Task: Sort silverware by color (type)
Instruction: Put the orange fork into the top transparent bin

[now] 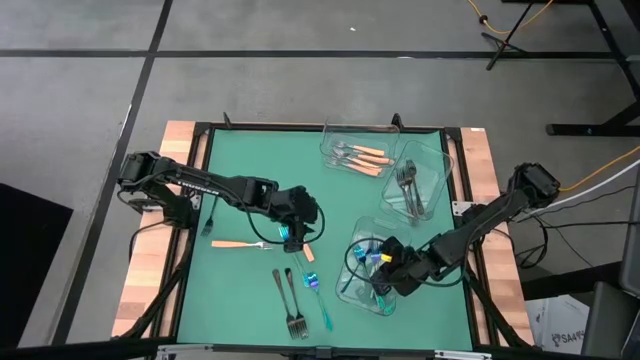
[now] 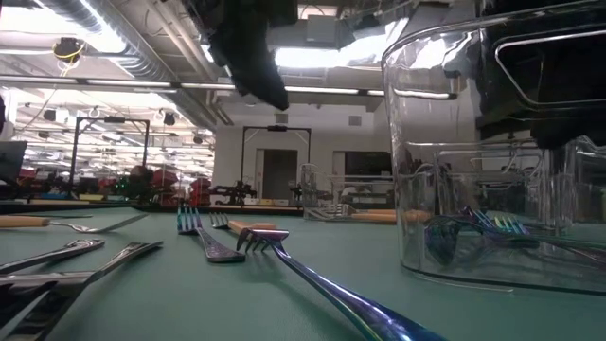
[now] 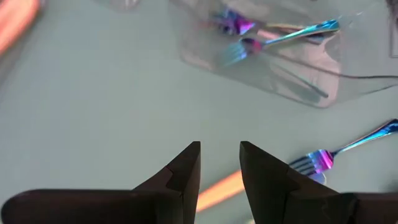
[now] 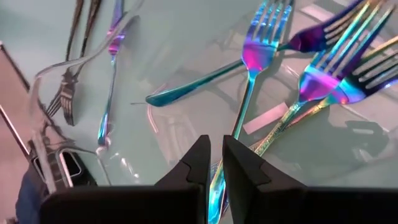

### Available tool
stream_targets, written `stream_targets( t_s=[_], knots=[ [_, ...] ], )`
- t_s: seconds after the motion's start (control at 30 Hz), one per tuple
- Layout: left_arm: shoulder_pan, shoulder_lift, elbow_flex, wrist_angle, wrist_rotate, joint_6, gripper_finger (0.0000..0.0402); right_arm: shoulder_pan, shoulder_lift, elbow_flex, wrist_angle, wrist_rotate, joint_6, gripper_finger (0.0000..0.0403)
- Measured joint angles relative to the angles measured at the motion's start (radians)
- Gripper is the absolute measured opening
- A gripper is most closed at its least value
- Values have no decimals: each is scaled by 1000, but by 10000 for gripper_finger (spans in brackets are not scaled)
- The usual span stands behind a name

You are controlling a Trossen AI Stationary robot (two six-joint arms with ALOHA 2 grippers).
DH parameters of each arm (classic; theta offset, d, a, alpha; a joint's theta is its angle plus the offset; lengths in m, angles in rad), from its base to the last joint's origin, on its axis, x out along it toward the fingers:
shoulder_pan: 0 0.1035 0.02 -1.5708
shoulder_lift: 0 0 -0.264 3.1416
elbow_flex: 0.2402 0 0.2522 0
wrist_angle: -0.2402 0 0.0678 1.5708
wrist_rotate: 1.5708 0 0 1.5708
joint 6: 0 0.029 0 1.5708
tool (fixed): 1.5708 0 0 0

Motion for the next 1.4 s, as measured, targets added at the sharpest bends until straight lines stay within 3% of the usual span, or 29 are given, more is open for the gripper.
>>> stream_targets(
  t_s=[0.17, 1.03, 1.4],
  knots=[
    [0, 0, 0, -91, 0, -97, 105, 0, -21, 1, -1, 16, -78, 33],
    [-109, 0, -2, -567, -19, -104, 105, 0, -55, 2, 1, 93, -334, 33],
    [-145, 0, -187, -549, -18, -114, 105, 0, -55, 3, 0, 106, -349, 33]
  ],
)
